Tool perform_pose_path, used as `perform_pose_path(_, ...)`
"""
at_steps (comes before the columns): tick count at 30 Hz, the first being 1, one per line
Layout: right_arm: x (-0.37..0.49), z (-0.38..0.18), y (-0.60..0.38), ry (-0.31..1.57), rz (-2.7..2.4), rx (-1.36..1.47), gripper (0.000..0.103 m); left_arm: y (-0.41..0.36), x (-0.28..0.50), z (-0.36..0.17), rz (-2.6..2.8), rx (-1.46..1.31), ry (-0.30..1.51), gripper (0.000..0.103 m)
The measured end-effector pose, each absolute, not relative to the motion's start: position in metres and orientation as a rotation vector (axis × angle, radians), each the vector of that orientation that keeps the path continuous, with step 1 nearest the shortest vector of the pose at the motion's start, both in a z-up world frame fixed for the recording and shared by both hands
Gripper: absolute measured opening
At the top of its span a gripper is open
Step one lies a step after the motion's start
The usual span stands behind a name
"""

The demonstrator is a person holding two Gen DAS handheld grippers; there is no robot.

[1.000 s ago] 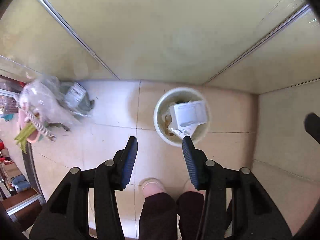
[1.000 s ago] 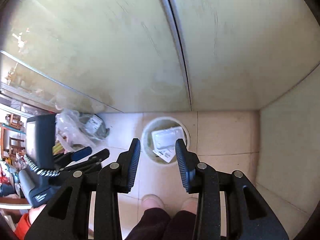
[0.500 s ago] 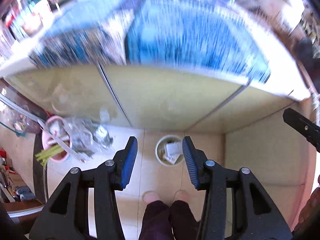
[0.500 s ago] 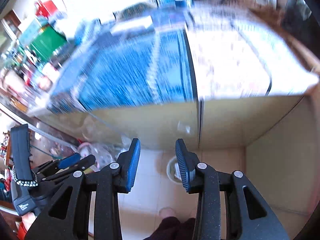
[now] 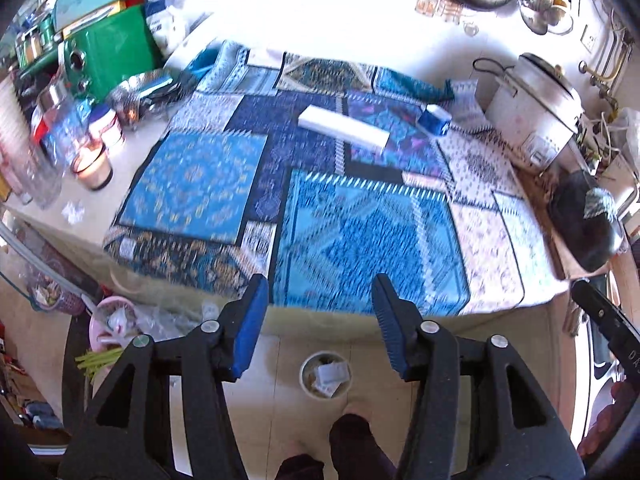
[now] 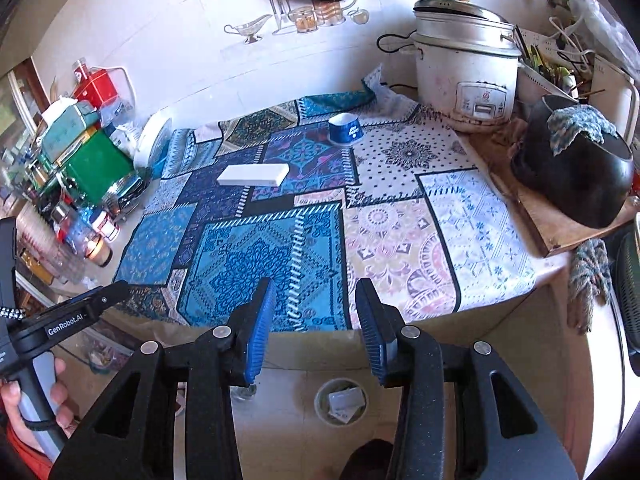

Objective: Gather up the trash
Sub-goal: 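Raise both tools back toward the counter, then reach the left tool to the white foam strip while the right tool grasps the blue cup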

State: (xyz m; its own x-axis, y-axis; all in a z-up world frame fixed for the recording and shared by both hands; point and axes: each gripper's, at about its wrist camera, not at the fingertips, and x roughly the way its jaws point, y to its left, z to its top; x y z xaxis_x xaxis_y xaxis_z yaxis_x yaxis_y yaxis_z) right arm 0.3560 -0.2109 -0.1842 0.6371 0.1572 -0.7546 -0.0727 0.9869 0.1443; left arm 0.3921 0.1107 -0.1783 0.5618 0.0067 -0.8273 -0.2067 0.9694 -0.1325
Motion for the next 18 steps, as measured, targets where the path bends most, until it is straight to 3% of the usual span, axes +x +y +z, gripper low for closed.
perform_pose_path(8, 0.425, -0.178, -0.247, 0.842, 0.159, 0.104, 0.038, 0.089, 0.481, -0.171, 0.184, -0.21, 0.942, 0.063)
perform_pose_path(13, 0.49, -0.172, -0.272, 0.874, 0.197, 0.083, 0.038, 0.072, 0.559, -0.183, 0.222, -0.22, 1.006, 0.063)
perform_pose_path(14, 0.503, -0.171, -0.277, 0.877, 0.208, 0.073, 0.04, 0.069, 0.575, -0.188, 0.241, -0.22, 1.013, 0.063)
perform_pose_path(17, 0.537, -0.172, -0.29, 0.867, 0.211, 0.033, 0.056, 0.064, 0.617, -0.204, 0.301, -0.238, 1.045, 0.065)
perform_pose_path(18, 0.547, -0.173, -0.295, 0.866, 0.21, 0.026, 0.056, 0.063, 0.629, -0.209, 0.314, -0.248, 1.055, 0.065)
